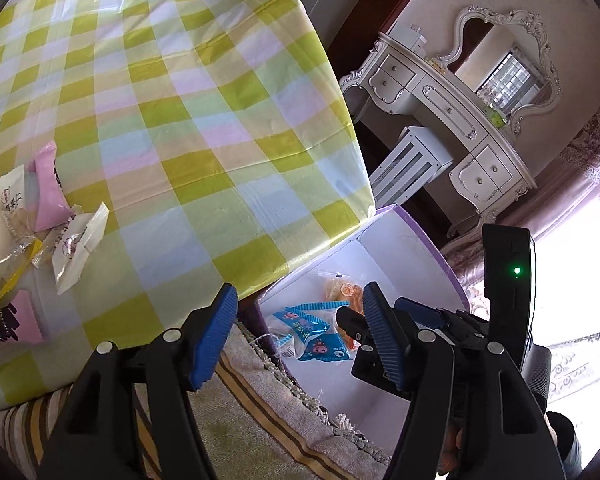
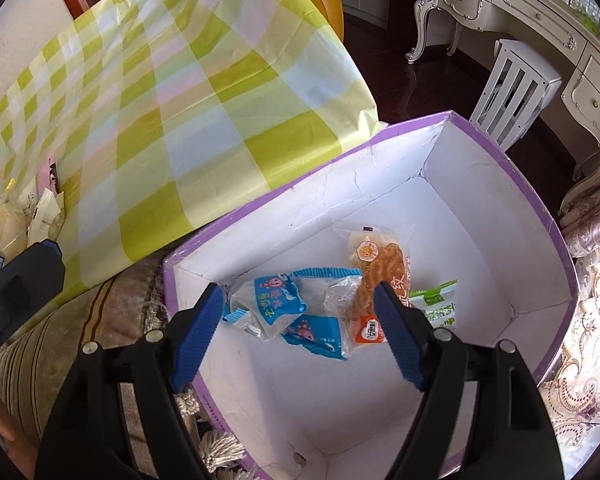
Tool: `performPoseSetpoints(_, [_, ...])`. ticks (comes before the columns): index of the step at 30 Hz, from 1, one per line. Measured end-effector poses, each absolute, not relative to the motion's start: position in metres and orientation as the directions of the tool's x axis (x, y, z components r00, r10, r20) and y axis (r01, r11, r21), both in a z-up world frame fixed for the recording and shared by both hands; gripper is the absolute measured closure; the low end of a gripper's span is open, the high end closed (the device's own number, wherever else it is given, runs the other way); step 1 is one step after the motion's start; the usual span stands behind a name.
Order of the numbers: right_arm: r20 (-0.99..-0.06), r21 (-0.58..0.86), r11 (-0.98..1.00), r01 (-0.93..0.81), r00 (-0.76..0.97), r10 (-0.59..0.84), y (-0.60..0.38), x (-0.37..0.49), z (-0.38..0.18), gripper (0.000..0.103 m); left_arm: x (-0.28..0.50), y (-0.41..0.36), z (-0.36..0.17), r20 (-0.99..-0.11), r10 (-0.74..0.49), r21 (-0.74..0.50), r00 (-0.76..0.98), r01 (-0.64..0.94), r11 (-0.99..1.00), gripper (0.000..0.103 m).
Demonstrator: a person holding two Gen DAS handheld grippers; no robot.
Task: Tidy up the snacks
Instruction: 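Carry both bags into the white box and open both tools, then move both open tools back over the table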
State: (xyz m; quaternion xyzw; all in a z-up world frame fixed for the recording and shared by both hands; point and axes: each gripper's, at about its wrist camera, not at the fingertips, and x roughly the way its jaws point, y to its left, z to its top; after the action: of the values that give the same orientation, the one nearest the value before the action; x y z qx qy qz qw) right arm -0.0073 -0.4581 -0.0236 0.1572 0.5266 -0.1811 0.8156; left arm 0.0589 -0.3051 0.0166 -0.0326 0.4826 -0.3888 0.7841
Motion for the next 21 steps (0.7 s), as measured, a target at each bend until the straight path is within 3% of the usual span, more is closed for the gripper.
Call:
performPoseSetpoints(12, [-0.914, 0.083, 0.937, 0.339, 0.401, -0.064, -0.401, 0.020, -0.005, 0.026, 0.058, -0.220, 0.023, -0.734, -0.590, -0.410, 0.338, 0.473, 0.780, 0.040])
performPoseSetpoints(21, [-0.907, 0.086, 0.979, 0.184, 0.421, 0.000, -0.341, 0.039, 0.004, 0.026, 0.055, -0.116, 0.020, -0.740, -0.514, -0.450, 0.434, 0.249, 0.858, 0.040])
